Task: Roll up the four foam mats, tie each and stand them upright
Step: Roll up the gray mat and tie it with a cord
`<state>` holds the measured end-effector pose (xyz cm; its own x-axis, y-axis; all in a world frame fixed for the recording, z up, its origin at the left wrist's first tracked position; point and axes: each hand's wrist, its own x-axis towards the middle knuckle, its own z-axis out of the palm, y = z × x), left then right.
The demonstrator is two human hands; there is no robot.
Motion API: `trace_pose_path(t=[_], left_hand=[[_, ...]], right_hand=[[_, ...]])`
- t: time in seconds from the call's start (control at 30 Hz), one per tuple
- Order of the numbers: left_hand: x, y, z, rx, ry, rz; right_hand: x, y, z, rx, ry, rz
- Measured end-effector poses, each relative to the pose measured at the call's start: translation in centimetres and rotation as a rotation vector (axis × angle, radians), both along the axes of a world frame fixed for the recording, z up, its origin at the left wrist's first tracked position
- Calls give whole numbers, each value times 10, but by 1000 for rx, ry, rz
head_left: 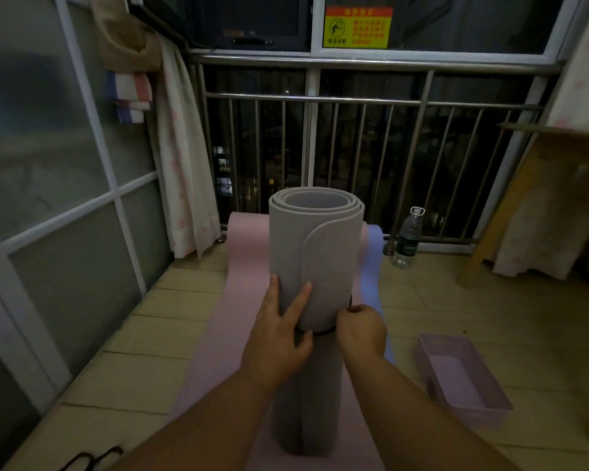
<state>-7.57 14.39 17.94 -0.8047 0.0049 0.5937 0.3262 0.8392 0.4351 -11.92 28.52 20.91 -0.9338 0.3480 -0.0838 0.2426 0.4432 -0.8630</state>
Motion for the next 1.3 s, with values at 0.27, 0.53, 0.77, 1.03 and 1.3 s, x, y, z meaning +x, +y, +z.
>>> trace_pose_path(t=[0.27, 0.53, 0.77, 1.03, 1.3], left_hand=[[2, 1, 1, 16, -44, 13], [1, 4, 12, 162, -47, 92], [-7, 4, 19, 386, -161, 166], [-15, -2, 20, 613, -274, 115], [-50, -22, 33, 671, -257, 84]], right_hand=[[11, -4, 10, -176, 142, 65], [13, -1, 4, -196, 193, 101], [8, -4, -3, -196, 213, 111], [12, -5, 1, -237, 130, 339], [-8, -10, -1, -302, 255, 417]])
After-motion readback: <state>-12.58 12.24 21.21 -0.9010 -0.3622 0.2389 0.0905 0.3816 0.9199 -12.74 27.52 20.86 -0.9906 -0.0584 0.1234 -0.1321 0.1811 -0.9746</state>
